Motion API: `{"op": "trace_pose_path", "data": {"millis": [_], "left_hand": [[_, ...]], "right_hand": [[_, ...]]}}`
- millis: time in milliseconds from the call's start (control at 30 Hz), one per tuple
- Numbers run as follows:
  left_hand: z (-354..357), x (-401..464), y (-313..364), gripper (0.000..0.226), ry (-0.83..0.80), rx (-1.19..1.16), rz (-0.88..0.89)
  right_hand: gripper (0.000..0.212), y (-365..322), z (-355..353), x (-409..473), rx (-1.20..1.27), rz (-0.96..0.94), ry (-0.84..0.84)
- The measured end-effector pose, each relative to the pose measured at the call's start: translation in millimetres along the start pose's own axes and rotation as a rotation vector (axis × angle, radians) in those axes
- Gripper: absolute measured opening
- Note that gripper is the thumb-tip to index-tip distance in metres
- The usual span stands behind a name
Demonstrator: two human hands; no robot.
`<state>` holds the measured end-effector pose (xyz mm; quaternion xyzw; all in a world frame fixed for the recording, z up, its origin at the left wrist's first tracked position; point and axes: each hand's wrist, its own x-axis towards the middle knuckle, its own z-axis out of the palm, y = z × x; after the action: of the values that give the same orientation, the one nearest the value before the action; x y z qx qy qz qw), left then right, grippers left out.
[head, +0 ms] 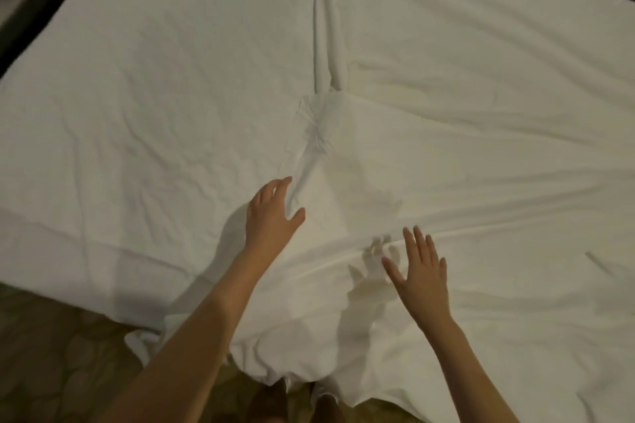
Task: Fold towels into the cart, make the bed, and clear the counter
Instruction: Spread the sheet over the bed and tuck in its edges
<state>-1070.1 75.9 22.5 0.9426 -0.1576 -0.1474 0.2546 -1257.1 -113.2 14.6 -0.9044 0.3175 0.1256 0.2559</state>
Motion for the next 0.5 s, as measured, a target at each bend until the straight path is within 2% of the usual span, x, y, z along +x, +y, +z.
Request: {"op": "trace_pose_path", "data": {"millis": [200, 267, 367, 500], "left_hand": [[41, 13, -30, 0.062, -0.211, -0.018, -0.226], [53, 22, -41, 0.062, -0.255, -0.052, -0.276], [65, 32, -52, 0.060, -0.213, -0.036, -0.318], [65, 41, -52, 0.057, -0.132, -0.087, -0.432]], "right_hand": [[0.069, 14, 22, 9, -0.001, -0.005, -0.034], [0.077, 16, 29, 18, -0.053, -0.064, -0.004], [0.087, 14, 39, 29, -0.082, -0.094, 0.022], [0.085, 14, 45, 38, -0.058, -0.074, 0.020]]}}
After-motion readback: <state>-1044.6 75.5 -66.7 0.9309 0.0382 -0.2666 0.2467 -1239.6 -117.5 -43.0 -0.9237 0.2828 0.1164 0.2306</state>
